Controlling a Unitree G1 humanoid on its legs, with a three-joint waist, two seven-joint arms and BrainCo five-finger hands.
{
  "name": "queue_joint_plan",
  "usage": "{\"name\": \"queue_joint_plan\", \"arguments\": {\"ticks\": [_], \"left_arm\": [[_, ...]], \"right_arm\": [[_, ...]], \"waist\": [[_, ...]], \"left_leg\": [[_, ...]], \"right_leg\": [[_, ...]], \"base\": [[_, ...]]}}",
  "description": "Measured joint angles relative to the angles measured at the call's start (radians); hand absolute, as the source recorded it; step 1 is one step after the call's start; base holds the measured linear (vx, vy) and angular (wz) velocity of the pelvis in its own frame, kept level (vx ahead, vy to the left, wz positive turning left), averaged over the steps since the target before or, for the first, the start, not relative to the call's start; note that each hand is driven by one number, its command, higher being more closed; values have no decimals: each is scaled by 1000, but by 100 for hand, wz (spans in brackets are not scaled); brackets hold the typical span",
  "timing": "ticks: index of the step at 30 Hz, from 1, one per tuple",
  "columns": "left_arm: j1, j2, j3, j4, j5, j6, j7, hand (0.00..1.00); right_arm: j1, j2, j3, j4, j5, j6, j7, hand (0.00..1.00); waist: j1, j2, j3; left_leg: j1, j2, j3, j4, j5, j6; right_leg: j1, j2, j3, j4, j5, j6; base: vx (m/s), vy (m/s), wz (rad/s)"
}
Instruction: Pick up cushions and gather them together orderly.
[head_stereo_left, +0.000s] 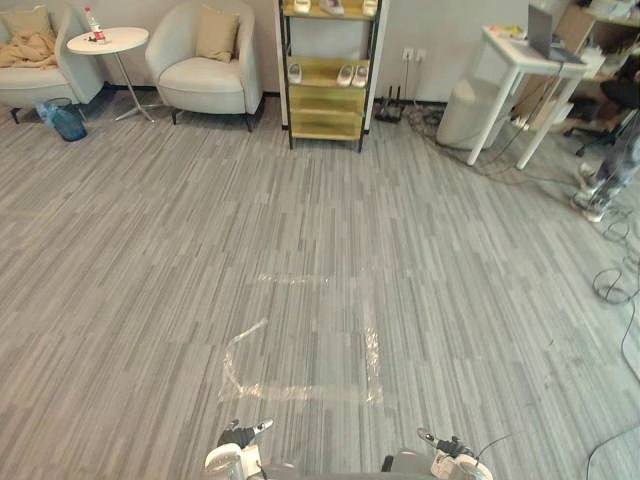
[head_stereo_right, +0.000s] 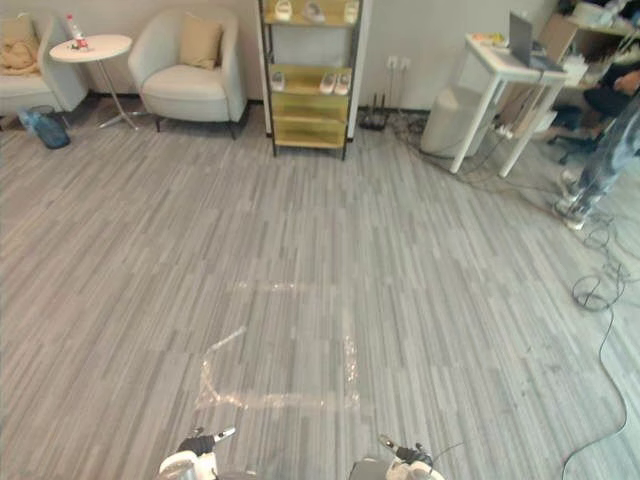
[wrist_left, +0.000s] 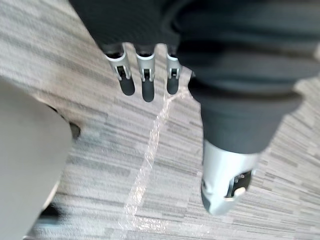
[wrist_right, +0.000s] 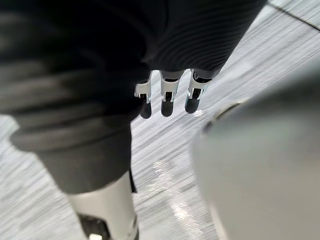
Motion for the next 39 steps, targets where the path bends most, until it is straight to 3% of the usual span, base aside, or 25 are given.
{"name": "queue_joint_plan", "arguments": {"ticks": [2,3,4,5,6,7,8,9,11,13,15,16,17,18,20,21,23,25,26,29,33,35,36,37,39], "left_arm": [[12,8,4,5,2,-1,0,0],[21,16,8,5,4,-1,-1,0],[19,14,13,13,9,0,-1,0],[23,-7,22,11,9,-2,-1,0],[28,-23,35,4,10,-3,-2,0],[38,-50,55,-17,11,-1,-7,0],[38,-53,57,-20,11,-1,-9,0],[40,-60,62,-36,9,-2,-16,0],[38,-47,41,-49,10,-6,-21,0],[33,-34,21,-67,7,-19,-22,0],[23,-28,0,-67,1,-24,-22,0],[17,-29,0,-64,2,-23,-22,0],[16,-31,0,-64,2,-23,-21,0],[14,-29,1,-64,3,-24,-22,0],[-2,-15,0,-55,13,-21,-22,0],[-7,-8,0,-55,13,-19,-25,0],[-8,0,-1,-54,13,-19,-26,0],[-9,12,-39,-35,13,-18,-32,0],[-9,25,-64,-29,13,-16,-40,0],[-2,37,-92,-20,25,-16,-47,0],[-6,42,-119,-4,41,-18,-53,0],[-6,46,-118,-5,51,-19,-66,0],[-7,48,-118,-5,51,-19,-67,0],[-15,50,-110,4,52,-22,-64,0],[-5,29,-107,5,65,-22,-66,0]], "right_arm": [[-1,-8,-2,6,0,1,0,0],[9,-9,-7,15,-1,2,0,0],[12,-17,-27,22,1,4,1,0],[11,-37,-40,41,-2,7,-1,0],[13,-46,-39,42,-2,10,0,0],[23,-60,-35,28,-12,6,-1,0],[23,-62,-35,24,-13,6,-2,0],[23,-65,-21,14,-20,7,-3,0],[15,-52,10,15,-21,7,-4,0],[-16,-39,5,30,-21,7,-6,0],[-34,-40,0,46,-20,9,-9,0],[-36,-41,-1,46,-20,10,-11,0],[-36,-41,-3,44,-20,9,-11,0],[-29,-42,-6,44,-21,9,-11,0],[-32,-26,1,46,-21,10,-10,0],[-27,-21,3,43,-22,11,-10,0],[-24,-10,8,35,-26,12,-8,0],[-24,-4,27,37,-29,10,-2,0],[-16,-2,41,36,-29,10,1,0],[-12,-4,44,31,-30,6,3,0],[-14,-5,43,37,-30,3,7,0],[-13,-3,40,40,-29,4,8,0],[-13,-2,40,41,-29,3,8,0],[-17,-4,33,43,-27,3,10,0],[-17,-16,21,42,-29,2,9,0]], "waist": [[-14,-4,2],[-22,-18,-4],[-29,-9,-3],[-20,27,-9],[-21,42,-16],[-25,86,-18],[-24,92,-16],[-13,103,-8],[-4,86,1],[6,65,11],[23,61,12],[30,60,12],[31,58,13],[39,47,11],[35,14,-4],[34,0,3],[42,-7,3],[40,-9,1],[33,-12,2],[28,-10,7],[9,-11,6],[3,-19,10],[3,-25,14],[-1,-39,26],[3,10,10]], "left_leg": [[20,2,-45,3,-40,-10],[36,-12,-95,18,-68,-14],[44,-6,-133,50,-90,-20],[27,18,-164,135,-95,-22],[-20,28,-177,239,-94,-25],[-178,63,-183,572,-35,-122],[-199,71,-179,625,-9,-135],[-269,113,-151,789,98,-145],[-356,156,-64,909,51,-117],[-439,156,34,821,-18,-97],[-472,120,84,544,-23,-97],[-481,98,84,412,-3,-93],[-487,65,70,220,78,-95],[-466,37,62,146,214,-94],[-459,-15,64,140,206,-23],[-460,-23,70,166,196,-12],[-428,-28,72,193,134,0],[-349,-37,62,149,108,6],[-291,-45,50,119,98,10],[-133,-60,33,20,93,9],[-87,-34,-25,-12,77,0],[-76,-25,-53,-10,50,-26],[-67,-28,-58,-8,39,-34],[-41,-32,-81,11,-5,-56],[-34,12,-80,54,-33,-83]], "right_leg": [[-12,60,114,-205,105,10],[-14,78,197,-253,166,5],[-12,91,217,-200,197,-15],[0,96,186,-163,142,-38],[17,98,168,-165,128,-35],[83,118,121,-197,90,-48],[97,124,116,-204,84,-53],[157,140,109,-231,64,-75],[270,149,95,-300,38,-90],[362,140,77,-380,44,-76],[403,130,74,-425,39,-63],[424,123,75,-438,32,-53],[450,114,68,-462,22,-38],[474,99,65,-477,5,-11],[492,55,59,-471,-14,16],[490,42,64,-451,-11,22],[446,19,93,-278,-16,40],[322,-16,113,65,20,119],[256,-45,113,228,32,132],[173,-82,68,373,-27,95],[120,-17,-14,55,-61,43],[104,41,29,-219,45,14],[105,51,45,-261,90,10],[112,54,72,-260,167,-36],[127,92,62,-249,115,-50]], "base": [[514,-226,63],[483,-280,88],[393,-228,83],[501,-284,54],[571,-295,65],[569,-295,53],[463,-216,54],[448,-166,21],[470,-173,22],[318,-111,12],[328,-4,-1],[403,74,4],[430,124,5],[528,165,11],[525,139,25],[395,93,24],[407,151,5],[446,176,14],[385,116,25],[350,64,22],[291,-75,48],[282,-178,49],[279,-245,33],[276,-254,14],[287,-249,5]]}}
